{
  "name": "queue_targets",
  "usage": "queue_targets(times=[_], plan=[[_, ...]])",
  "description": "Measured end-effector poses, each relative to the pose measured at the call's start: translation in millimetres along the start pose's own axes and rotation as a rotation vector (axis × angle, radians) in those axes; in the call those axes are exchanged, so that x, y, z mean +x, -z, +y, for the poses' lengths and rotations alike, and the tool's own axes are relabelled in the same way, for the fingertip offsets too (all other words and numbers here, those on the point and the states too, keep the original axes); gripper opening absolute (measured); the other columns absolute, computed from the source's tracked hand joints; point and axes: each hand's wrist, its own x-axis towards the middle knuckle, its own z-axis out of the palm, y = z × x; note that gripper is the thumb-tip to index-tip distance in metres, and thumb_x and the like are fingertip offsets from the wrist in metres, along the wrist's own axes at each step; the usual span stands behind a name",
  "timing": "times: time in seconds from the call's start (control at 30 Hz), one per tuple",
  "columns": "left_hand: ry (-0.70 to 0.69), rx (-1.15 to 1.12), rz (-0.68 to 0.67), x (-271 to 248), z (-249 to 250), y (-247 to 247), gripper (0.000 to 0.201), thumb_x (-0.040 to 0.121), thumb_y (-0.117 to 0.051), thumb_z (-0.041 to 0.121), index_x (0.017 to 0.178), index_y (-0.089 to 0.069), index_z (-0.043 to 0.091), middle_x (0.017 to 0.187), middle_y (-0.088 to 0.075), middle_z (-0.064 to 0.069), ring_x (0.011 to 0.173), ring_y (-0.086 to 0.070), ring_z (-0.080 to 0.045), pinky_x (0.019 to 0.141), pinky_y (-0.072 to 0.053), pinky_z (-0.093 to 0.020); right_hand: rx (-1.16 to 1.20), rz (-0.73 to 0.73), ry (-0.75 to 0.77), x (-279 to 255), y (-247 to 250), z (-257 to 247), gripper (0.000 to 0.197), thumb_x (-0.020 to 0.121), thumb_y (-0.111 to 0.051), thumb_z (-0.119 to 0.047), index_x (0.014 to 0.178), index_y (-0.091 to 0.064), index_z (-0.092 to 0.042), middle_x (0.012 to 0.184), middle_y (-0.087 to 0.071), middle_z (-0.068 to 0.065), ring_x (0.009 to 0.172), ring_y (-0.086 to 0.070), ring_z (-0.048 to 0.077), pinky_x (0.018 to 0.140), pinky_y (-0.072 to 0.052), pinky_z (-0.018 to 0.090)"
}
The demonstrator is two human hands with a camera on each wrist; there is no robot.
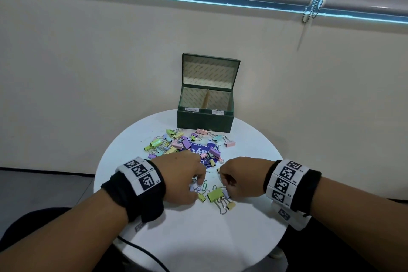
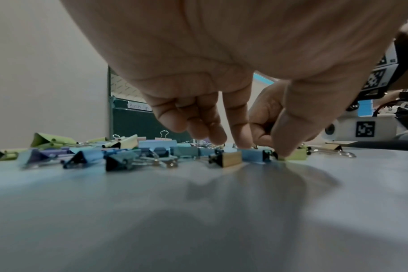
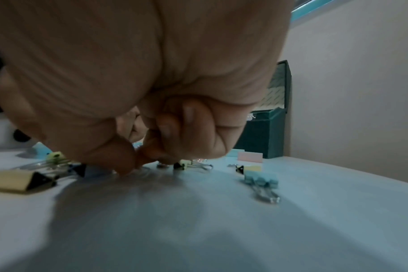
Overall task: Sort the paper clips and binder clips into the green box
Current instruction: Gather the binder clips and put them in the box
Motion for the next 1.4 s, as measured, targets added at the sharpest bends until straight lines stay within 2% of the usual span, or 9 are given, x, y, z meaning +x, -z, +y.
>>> queue_targets(times=[0.23,0.43,0.57,0.63,0.77,0.83,1.07,1.23,1.4], plan=[[-0.025,0.016,0.023,5.1,-4.1,-1.4,0.034,0.095,-0.05,0.04,0.128,-0.059,0.038,0.111,-0.05,0.009,0.111,-0.046,-0.013,0.094,-0.045,-0.036,0.187,0.061,0.006,-0.3,22.7,2.5,0.011,0.079,-0.059,-0.017,0.075,-0.05,-0.023,0.073,-0.054,-0.004,0.068,-0.046,0.015,0.063,-0.042,0.027],[-0.052,0.04,0.009,7.2,-8.6,-7.3,0.039,0.1,-0.047,0.029,0.135,-0.055,0.044,0.111,-0.049,0.008,0.11,-0.044,-0.015,0.089,-0.045,-0.035,1.307,0.088,-0.065,7.1,31.2,19.3,0.028,0.077,-0.039,0.002,0.081,-0.062,-0.014,0.071,-0.048,0.007,0.054,-0.036,0.016,0.046,-0.031,0.023],[-0.002,0.035,0.034,7.5,-9.5,-7.1,0.039,0.099,-0.047,0.034,0.137,-0.05,0.042,0.104,-0.04,0.01,0.109,-0.043,-0.016,0.087,-0.042,-0.032,1.68,-0.108,-0.069,8.2,32.7,21.7,0.021,0.065,-0.038,-0.002,0.076,-0.054,-0.009,0.072,-0.047,0.009,0.057,-0.039,0.019,0.045,-0.03,0.022],[0.019,0.022,0.052,6.0,-8.8,-5.1,0.033,0.097,-0.049,0.037,0.129,-0.056,0.04,0.106,-0.044,0.01,0.11,-0.045,-0.015,0.088,-0.043,-0.032,1.504,-0.161,-0.097,10.0,29.9,16.1,0.014,0.072,-0.045,-0.005,0.075,-0.055,-0.013,0.067,-0.046,0.004,0.055,-0.036,0.017,0.046,-0.028,0.022],[0.053,0.033,0.082,1.1,-3.5,-0.4,0.023,0.086,-0.058,0.057,0.096,-0.062,0.037,0.097,-0.045,0.013,0.099,-0.044,-0.01,0.085,-0.045,-0.032,0.329,-0.007,0.023,8.3,28.0,-10.0,0.01,0.091,-0.062,-0.021,0.088,-0.067,-0.029,0.064,-0.05,-0.014,0.057,-0.043,0.003,0.055,-0.035,0.018],[0.075,0.043,0.061,0.8,-1.3,0.2,0.026,0.082,-0.063,0.059,0.091,-0.063,0.034,0.096,-0.044,0.013,0.093,-0.04,-0.009,0.082,-0.044,-0.031,0.061,-0.013,0.113,7.2,26.2,-20.4,0.015,0.092,-0.063,-0.024,0.101,-0.07,-0.034,0.066,-0.047,-0.017,0.06,-0.044,-0.003,0.057,-0.034,0.018],[0.102,0.025,0.13,1.8,-3.8,0.9,0.017,0.089,-0.053,0.042,0.087,-0.063,0.029,0.093,-0.048,0.01,0.093,-0.046,-0.012,0.082,-0.047,-0.032,0.012,-0.049,0.101,14.7,21.7,-20.1,0.008,0.089,-0.061,-0.025,0.087,-0.065,-0.031,0.07,-0.053,-0.014,0.063,-0.047,0.002,0.06,-0.04,0.025],[0.254,-0.015,0.261,3.5,-14.5,3.9,0.019,0.094,-0.049,0.037,0.11,-0.058,0.032,0.108,-0.049,0.009,0.105,-0.047,-0.015,0.088,-0.047,-0.032,0.078,-0.059,0.065,14.7,17.8,-10.2,0.007,0.081,-0.06,-0.021,0.076,-0.056,-0.024,0.075,-0.06,-0.008,0.064,-0.048,0.01,0.059,-0.044,0.023],[0.126,-0.048,0.201,4.8,-15.6,-1.8,0.021,0.092,-0.056,0.038,0.112,-0.059,0.041,0.099,-0.037,0.014,0.099,-0.042,-0.009,0.084,-0.044,-0.028,0.245,0.109,0.036,25.8,53.9,17.3,0.014,0.087,-0.062,-0.019,0.077,-0.054,-0.024,0.072,-0.052,-0.009,0.062,-0.046,0.008,0.061,-0.047,0.023]])
